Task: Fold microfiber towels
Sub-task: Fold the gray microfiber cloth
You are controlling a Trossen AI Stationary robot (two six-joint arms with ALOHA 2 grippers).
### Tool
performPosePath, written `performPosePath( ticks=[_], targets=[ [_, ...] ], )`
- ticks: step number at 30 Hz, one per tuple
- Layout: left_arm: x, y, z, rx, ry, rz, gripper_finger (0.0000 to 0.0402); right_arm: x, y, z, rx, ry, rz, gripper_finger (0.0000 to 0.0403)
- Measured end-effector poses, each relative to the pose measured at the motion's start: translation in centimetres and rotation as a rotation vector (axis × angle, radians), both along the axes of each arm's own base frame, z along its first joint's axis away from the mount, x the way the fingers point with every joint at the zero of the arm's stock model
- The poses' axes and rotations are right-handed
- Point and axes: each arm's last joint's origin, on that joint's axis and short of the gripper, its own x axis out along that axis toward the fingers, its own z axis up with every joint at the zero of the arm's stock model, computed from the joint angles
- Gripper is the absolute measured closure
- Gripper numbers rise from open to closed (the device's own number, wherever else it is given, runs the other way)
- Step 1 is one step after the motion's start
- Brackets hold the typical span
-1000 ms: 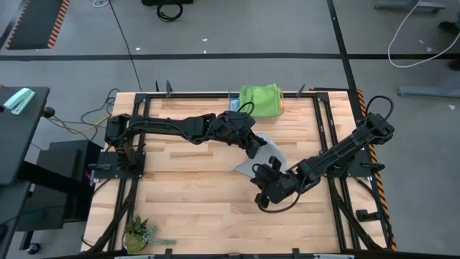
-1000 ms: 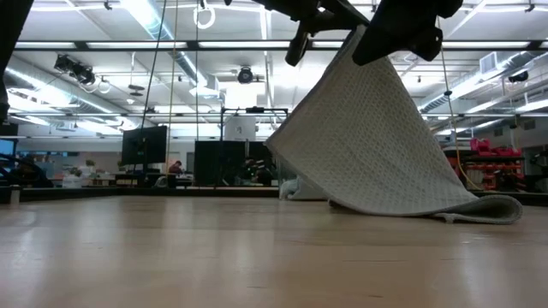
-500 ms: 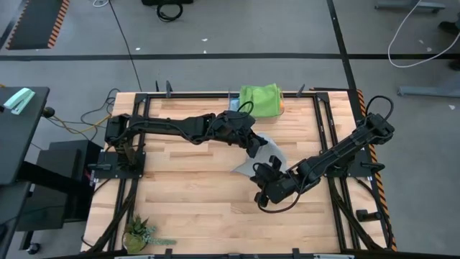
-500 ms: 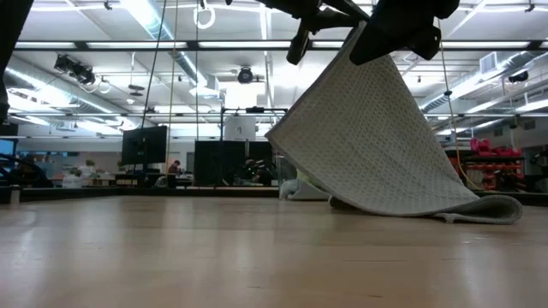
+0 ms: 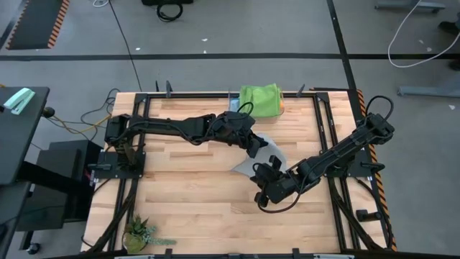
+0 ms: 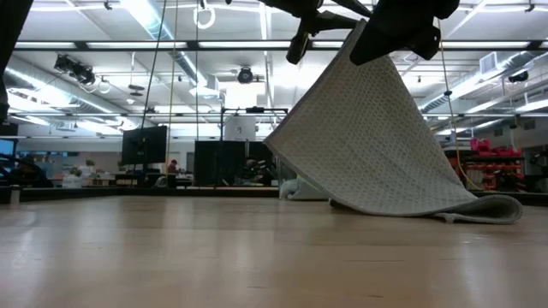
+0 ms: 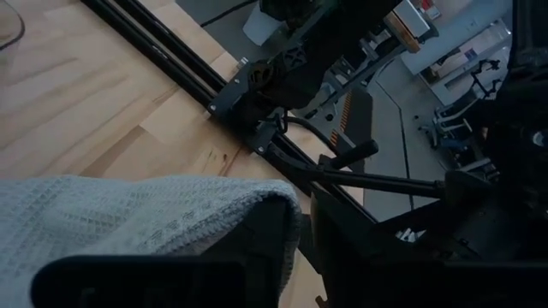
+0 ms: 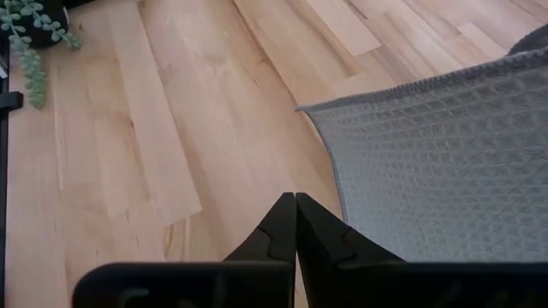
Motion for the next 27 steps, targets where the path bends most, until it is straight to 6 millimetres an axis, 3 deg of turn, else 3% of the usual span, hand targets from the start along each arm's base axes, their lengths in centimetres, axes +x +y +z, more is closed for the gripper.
performPosePath(
  ticks=[20,27],
  targets=[
    [0.0,0.0,0.0,0.0,0.0,0.0,0.0335,0.0,0.01,0.0,0.002,0.0,0.0,0.0392],
    [0.0,0.0,0.0,0.0,0.0,0.0,0.0337,-0.03,0.09,-0.04,0.114,-0.019,-0.077,0.0392]
  ],
)
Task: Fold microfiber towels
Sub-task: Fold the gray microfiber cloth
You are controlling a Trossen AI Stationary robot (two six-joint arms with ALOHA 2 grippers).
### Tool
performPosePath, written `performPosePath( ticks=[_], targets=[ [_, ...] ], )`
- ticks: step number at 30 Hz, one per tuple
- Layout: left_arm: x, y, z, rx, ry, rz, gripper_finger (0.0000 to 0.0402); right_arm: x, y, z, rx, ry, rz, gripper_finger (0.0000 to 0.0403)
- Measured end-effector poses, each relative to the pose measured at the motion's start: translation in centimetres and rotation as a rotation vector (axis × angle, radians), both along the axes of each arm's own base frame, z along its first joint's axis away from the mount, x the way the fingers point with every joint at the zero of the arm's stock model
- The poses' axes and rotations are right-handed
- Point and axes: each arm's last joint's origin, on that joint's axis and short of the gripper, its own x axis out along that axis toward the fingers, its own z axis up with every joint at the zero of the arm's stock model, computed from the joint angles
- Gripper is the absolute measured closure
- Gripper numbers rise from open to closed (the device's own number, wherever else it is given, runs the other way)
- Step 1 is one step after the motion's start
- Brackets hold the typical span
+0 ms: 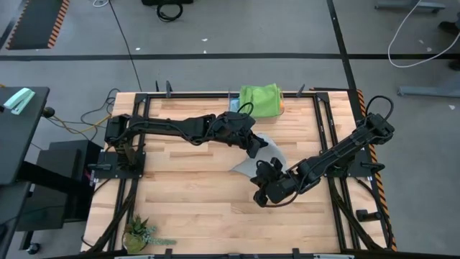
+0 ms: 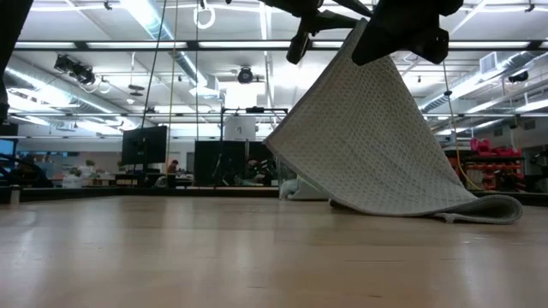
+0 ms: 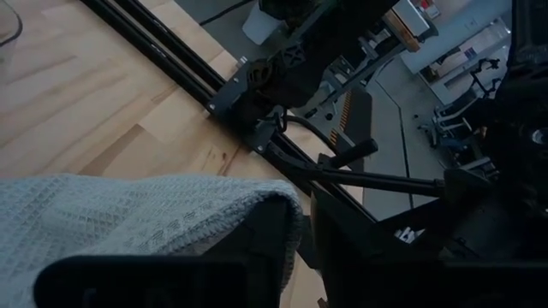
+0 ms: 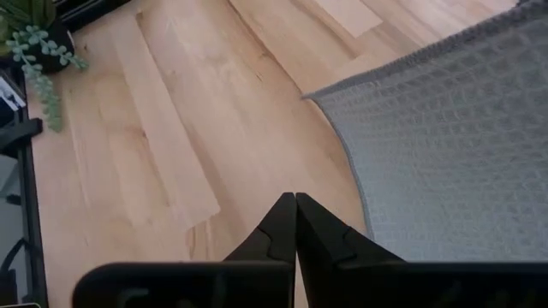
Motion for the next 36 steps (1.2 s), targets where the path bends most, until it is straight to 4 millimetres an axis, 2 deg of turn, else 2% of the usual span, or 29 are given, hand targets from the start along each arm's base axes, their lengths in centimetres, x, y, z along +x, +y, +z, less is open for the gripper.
performPosePath(
  ticks=[18,25,29,36],
  targets=[
    [0.0,0.1,0.0,0.008,-0.003,-0.001,0.0336,-0.4,0.6,0.0,0.0,0.005,0.019,0.0391],
    [0.0,0.1,0.0,0.001,-0.001,0.002,0.0344,-1.7,1.3,-0.1,-0.001,0.008,-0.076,0.0392],
    [0.0,0.1,0.0,0.001,0.001,0.003,0.0343,-2.8,1.9,0.1,-0.025,0.023,-0.048,0.0392],
    [0.0,0.1,0.0,0.001,-0.005,0.002,0.0336,-3.2,2.4,0.0,-0.035,0.033,-0.029,0.0392]
  ],
)
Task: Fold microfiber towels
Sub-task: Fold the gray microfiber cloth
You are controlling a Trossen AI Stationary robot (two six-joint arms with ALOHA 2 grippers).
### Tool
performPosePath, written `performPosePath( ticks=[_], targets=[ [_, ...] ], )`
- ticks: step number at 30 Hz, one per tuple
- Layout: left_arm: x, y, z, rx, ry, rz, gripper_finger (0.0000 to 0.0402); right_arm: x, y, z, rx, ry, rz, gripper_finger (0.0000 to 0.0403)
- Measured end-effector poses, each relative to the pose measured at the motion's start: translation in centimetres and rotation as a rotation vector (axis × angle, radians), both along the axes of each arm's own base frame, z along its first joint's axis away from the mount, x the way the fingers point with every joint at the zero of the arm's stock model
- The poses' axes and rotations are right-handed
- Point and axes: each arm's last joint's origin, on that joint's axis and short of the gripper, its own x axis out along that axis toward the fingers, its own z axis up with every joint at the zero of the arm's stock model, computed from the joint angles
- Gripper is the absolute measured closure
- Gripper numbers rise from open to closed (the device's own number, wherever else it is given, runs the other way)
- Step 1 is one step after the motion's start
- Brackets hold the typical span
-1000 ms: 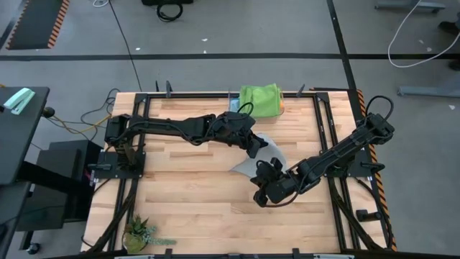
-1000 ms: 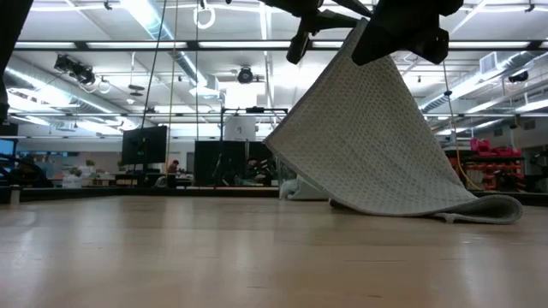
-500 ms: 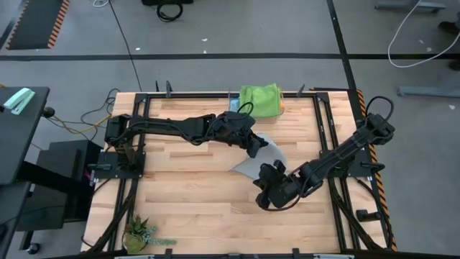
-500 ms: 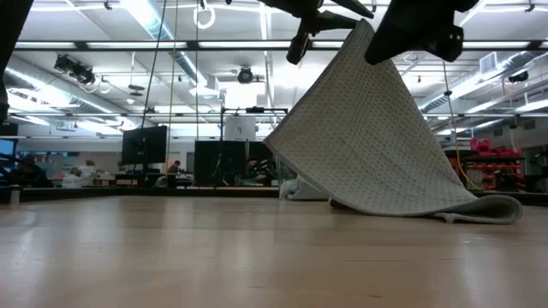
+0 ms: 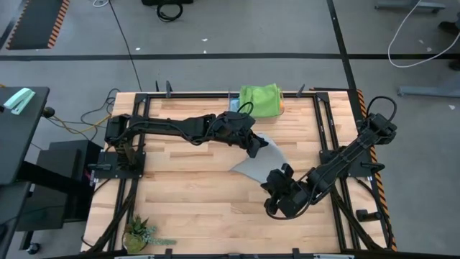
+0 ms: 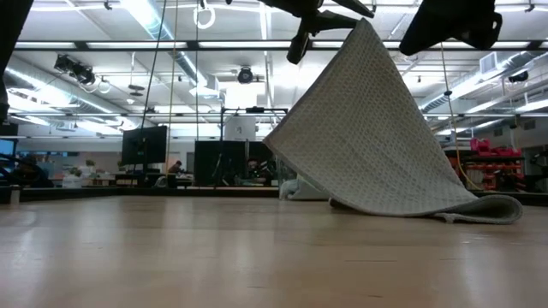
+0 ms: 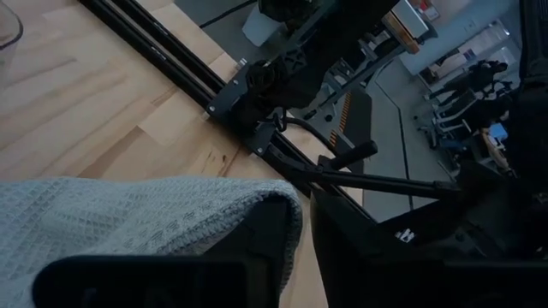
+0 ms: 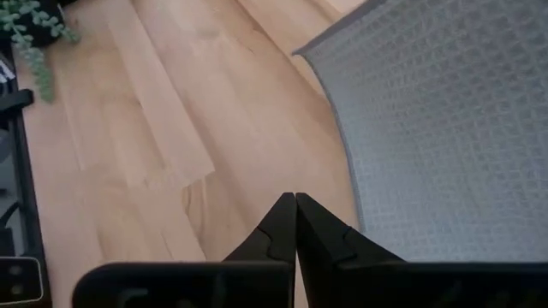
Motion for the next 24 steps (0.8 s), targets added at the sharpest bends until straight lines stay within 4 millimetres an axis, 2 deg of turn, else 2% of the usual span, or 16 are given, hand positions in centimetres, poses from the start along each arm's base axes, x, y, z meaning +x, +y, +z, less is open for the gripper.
performPosePath(
  ticks=[6,10,12,17,21,24],
  targets=[
    [0.0,0.3,0.0,0.054,-0.002,-0.011,0.0348,-0.1,-0.1,-0.1,-0.014,0.009,-0.005,0.0392],
    [0.0,0.4,0.0,0.075,-0.005,-0.017,0.0375,-0.5,-0.4,-0.4,-0.05,-0.045,-0.113,0.0392],
    [0.0,0.5,0.1,0.07,-0.018,-0.014,0.0391,-0.9,-0.7,-1.2,-0.06,-0.076,-0.181,0.0392],
    [0.3,0.5,1.0,0.077,-0.113,-0.01,0.039,-1.9,-1.3,-3.8,0.011,-0.107,-0.309,0.0392],
    [0.4,0.5,1.4,0.059,-0.155,-0.005,0.0393,-1.7,-1.9,-5.2,0.053,-0.21,-0.376,0.0392],
    [0.4,0.5,1.4,0.056,-0.157,-0.004,0.0394,-1.2,-2.6,-5.6,0.024,-0.211,-0.36,0.0391]
  ],
)
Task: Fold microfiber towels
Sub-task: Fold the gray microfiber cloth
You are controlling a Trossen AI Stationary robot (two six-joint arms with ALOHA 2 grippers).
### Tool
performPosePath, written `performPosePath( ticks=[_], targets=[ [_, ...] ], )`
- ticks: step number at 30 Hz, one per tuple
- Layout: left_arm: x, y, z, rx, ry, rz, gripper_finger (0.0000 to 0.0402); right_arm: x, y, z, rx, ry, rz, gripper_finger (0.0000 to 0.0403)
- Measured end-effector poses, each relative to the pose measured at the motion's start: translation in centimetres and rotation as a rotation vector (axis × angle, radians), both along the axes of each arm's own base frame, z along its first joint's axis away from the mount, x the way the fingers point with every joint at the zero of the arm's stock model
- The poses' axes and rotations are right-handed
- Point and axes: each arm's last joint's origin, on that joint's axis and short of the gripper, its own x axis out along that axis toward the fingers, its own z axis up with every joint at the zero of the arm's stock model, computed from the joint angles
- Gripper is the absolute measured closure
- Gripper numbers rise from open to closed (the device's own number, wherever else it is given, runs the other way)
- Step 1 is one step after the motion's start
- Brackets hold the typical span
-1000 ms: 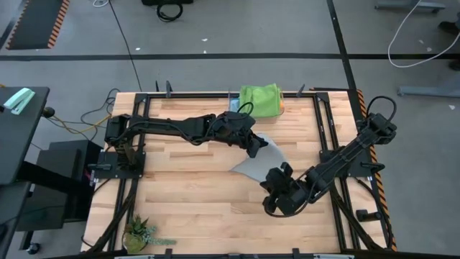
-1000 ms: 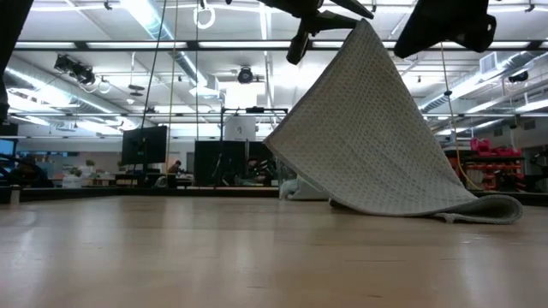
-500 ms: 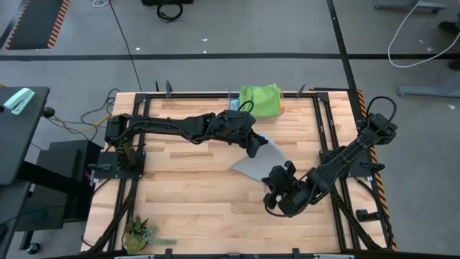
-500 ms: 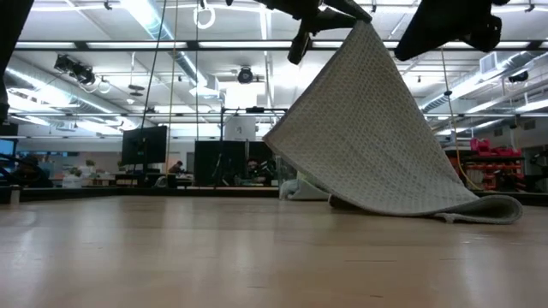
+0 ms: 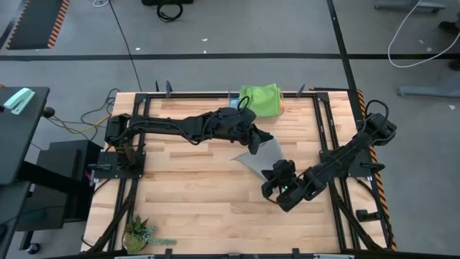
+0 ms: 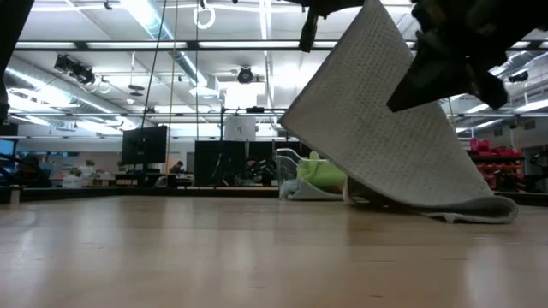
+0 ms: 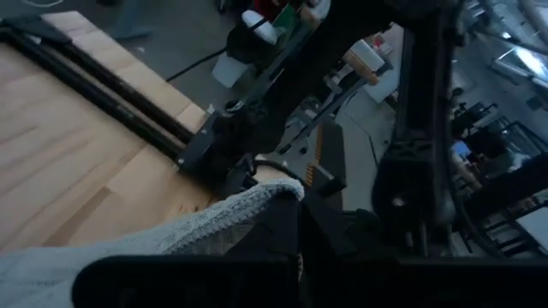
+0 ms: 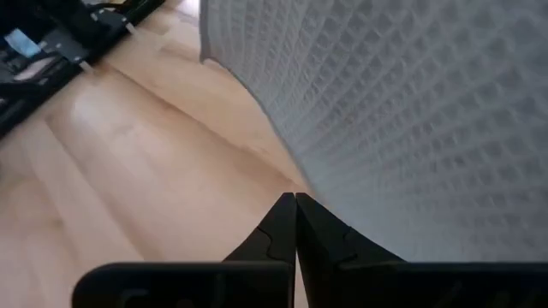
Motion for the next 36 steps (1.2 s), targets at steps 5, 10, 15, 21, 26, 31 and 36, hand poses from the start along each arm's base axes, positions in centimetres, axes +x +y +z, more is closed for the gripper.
performPosePath(
  ticks=[5,10,15,21,26,31,36],
  targets=[
    [0.1,-0.1,0.8,-0.009,-0.079,-0.025,0.0394,1.0,-0.9,0.4,-0.052,0.041,0.033,0.0378],
    [0.1,0.2,0.6,-0.028,-0.066,-0.021,0.0395,2.4,-0.2,2.1,-0.054,0.007,0.145,0.0354],
    [0.1,0.2,0.7,-0.027,-0.067,-0.021,0.0395,3.2,0.1,3.4,-0.11,-0.003,0.215,0.033],
    [0.1,0.1,0.7,-0.028,-0.068,-0.025,0.0394,4.4,-2.3,3.4,-0.114,0.013,0.143,0.0326],
    [0.1,0.1,0.8,-0.027,-0.078,-0.024,0.0395,4.9,-4.7,3.1,-0.12,0.059,0.069,0.0346],
    [0.1,0.1,0.8,-0.027,-0.08,-0.024,0.0394,3.3,-4.5,2.2,-0.087,0.166,0.009,0.038],
    [0.1,0.2,0.8,-0.021,-0.079,-0.021,0.0395,1.5,-2.9,1.7,-0.081,0.24,0.025,0.0397]
  ],
)
